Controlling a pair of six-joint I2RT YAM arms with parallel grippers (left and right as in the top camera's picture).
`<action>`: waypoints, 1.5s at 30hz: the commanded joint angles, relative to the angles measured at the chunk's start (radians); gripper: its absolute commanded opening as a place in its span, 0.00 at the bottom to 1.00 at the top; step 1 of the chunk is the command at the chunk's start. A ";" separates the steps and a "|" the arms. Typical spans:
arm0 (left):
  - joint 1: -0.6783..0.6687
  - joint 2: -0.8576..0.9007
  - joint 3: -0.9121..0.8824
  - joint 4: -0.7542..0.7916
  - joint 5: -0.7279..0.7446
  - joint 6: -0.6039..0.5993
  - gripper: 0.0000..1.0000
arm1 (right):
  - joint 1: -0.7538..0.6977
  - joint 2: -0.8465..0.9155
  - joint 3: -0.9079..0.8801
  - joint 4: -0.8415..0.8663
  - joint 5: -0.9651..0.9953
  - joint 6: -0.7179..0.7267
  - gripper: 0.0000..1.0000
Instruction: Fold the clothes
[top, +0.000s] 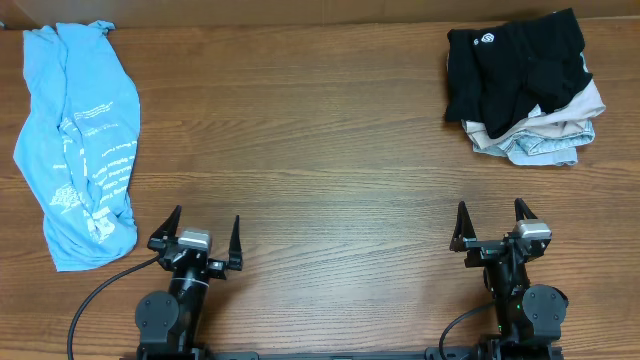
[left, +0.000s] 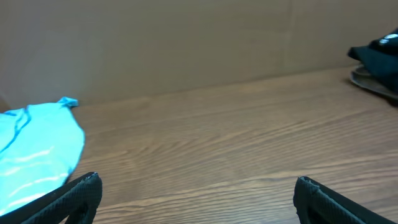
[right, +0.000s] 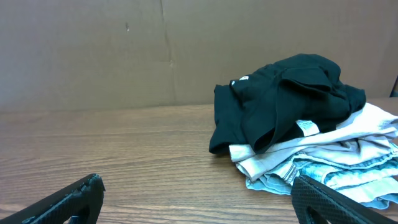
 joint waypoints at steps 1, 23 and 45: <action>0.037 -0.014 -0.007 0.003 0.018 0.008 1.00 | 0.005 -0.009 -0.010 0.005 0.009 -0.006 1.00; 0.052 -0.011 -0.007 0.003 0.014 -0.018 1.00 | 0.005 -0.009 -0.010 0.005 0.009 -0.006 1.00; 0.052 -0.011 -0.007 0.003 0.014 -0.018 1.00 | 0.005 -0.009 -0.010 0.005 0.009 -0.006 1.00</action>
